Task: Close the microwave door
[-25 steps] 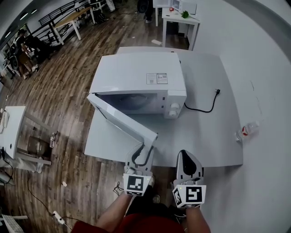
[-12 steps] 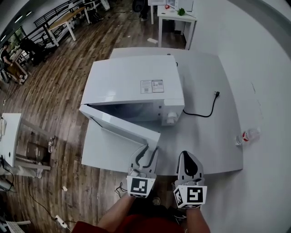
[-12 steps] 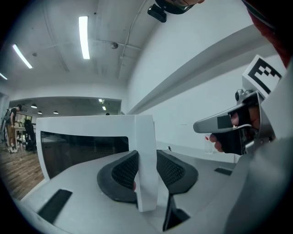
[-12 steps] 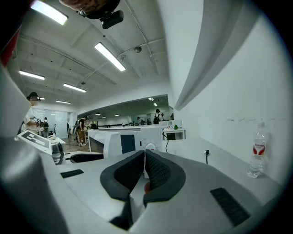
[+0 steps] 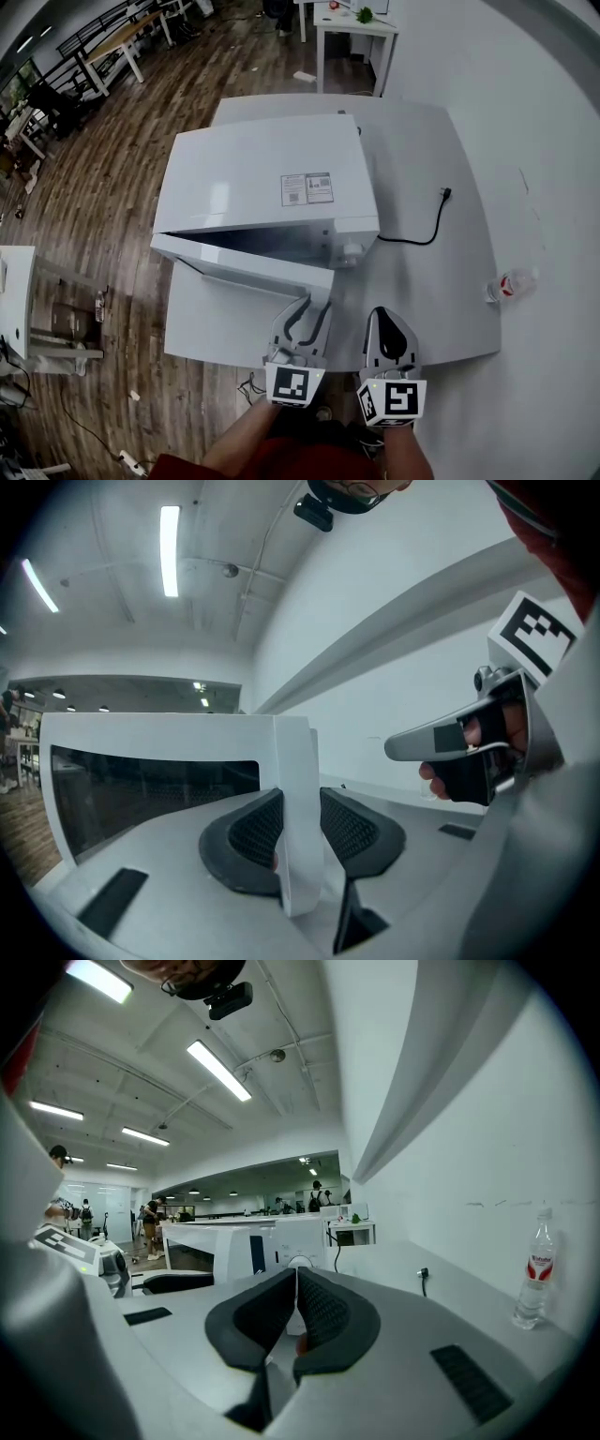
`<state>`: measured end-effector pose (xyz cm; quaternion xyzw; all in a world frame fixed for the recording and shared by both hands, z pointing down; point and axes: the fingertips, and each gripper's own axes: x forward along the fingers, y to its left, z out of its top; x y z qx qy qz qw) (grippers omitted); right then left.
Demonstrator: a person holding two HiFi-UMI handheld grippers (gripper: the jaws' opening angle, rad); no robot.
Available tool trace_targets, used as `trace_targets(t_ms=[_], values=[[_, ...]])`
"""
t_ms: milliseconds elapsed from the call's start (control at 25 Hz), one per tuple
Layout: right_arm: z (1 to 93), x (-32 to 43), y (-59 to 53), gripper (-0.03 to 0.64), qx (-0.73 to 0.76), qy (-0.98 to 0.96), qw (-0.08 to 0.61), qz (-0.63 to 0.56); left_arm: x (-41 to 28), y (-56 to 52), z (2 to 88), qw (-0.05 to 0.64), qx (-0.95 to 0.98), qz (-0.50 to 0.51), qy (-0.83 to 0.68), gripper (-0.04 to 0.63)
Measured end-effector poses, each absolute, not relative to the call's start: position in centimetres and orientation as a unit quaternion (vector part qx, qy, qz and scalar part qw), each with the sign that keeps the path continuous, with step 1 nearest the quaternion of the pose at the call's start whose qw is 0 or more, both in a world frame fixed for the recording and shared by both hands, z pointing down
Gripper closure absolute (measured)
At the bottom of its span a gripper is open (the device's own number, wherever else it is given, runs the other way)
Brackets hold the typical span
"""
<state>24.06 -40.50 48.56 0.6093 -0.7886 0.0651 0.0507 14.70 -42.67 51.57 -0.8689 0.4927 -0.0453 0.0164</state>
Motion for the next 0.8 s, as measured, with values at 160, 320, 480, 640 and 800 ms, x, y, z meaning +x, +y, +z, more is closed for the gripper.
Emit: trace_targets(t_ms=[160,320,480,640,800], values=[[48.8,24.0,-41.9,0.588,0.613,-0.785,0.055,0.068,15.1,-44.0,51.6,0.018,-0.874,-0.046,0.484,0.456],[48.9,24.0,-43.2,0.588,0.614,-0.784,0.054,0.068,15.4,-45.5,51.6,0.020,-0.877,-0.043,0.479,0.456],[49.0,24.0,-44.3,0.588,0.619,-0.780,0.057,0.074,15.7,-46.9,51.6,0.017,-0.878,-0.041,0.477,0.457],[49.0,24.0,-45.1,0.588,0.621,-0.778,0.059,0.074,15.8,-48.1,51.6,0.021,-0.880,-0.045,0.473,0.462],[49.2,24.1,-45.8,0.588,0.624,-0.775,0.062,0.074,15.9,-49.2,51.6,0.016,-0.880,-0.043,0.472,0.468]])
